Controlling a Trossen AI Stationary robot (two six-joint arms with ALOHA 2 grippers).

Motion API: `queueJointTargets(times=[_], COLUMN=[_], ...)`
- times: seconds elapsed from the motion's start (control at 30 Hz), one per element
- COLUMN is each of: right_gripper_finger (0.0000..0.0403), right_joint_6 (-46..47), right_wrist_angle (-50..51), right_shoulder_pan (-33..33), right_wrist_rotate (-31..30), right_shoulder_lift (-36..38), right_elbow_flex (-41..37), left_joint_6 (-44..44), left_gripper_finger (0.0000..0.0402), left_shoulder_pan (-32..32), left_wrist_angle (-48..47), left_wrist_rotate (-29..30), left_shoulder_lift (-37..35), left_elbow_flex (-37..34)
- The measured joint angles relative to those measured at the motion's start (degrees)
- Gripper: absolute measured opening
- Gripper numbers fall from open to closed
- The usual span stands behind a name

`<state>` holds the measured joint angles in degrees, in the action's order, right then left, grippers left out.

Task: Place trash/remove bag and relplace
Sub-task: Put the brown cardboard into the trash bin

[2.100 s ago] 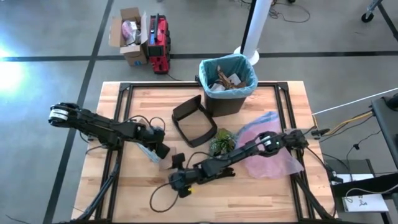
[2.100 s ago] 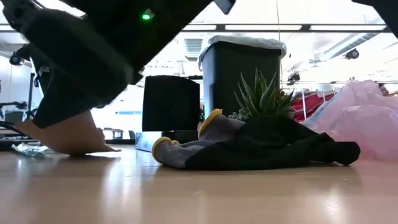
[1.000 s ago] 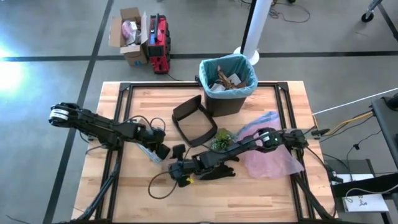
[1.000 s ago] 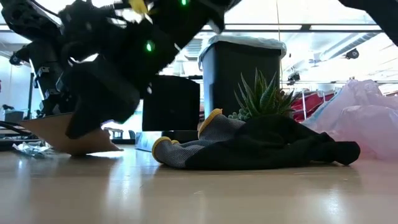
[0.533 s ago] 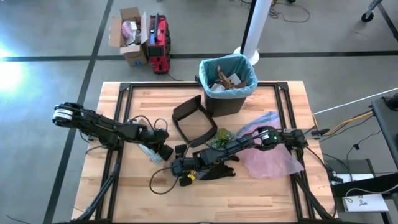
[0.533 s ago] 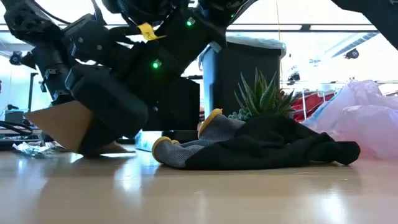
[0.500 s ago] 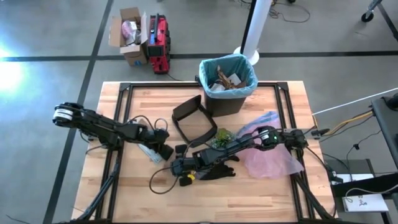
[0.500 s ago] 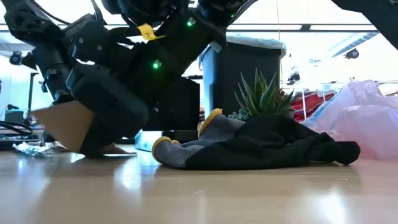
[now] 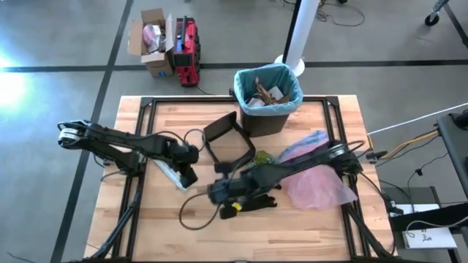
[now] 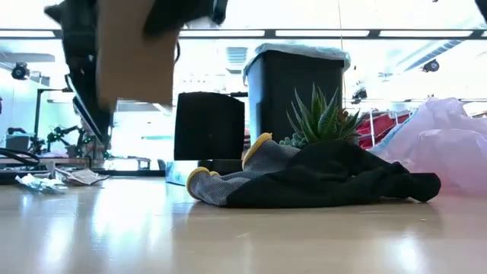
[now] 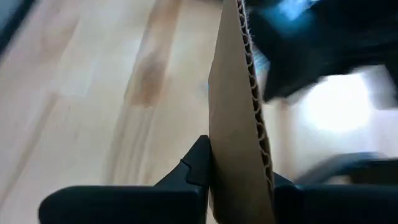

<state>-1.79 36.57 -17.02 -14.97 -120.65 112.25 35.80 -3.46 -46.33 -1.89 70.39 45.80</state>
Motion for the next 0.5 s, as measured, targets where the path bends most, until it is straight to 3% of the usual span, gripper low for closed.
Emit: queueJointTargets(times=[0.1, 0.23, 0.33, 0.5], right_gripper_finger=[0.0002, 0.0001, 0.0001, 0.0002], right_joint_6=[-0.1, -0.8, -1.0, 6.3], right_wrist_angle=[3.4, 6.5, 7.1, 9.8], right_shoulder_pan=[0.0, 1.1, 3.9, 11.8], right_wrist_rotate=[-4.2, -18.3, -28.8, -35.7], right_shoulder_lift=[6.3, 15.1, 20.6, 26.9], right_elbow_flex=[-0.1, -0.1, -0.1, -0.2], left_joint_6=[-0.5, 4.1, 8.6, 13.4], left_gripper_finger=[0.0183, 0.0194, 0.0193, 0.0187], left_shoulder_pan=[0.0, 0.0, 0.0, 0.0], left_wrist_angle=[-6.2, -7.8, -7.9, -7.8], left_wrist_rotate=[4.2, 9.0, 9.9, 8.8], left_shoulder_lift=[-1.2, -3.0, -3.8, -4.2], left_elbow_flex=[3.6, 4.0, 2.2, -2.6])
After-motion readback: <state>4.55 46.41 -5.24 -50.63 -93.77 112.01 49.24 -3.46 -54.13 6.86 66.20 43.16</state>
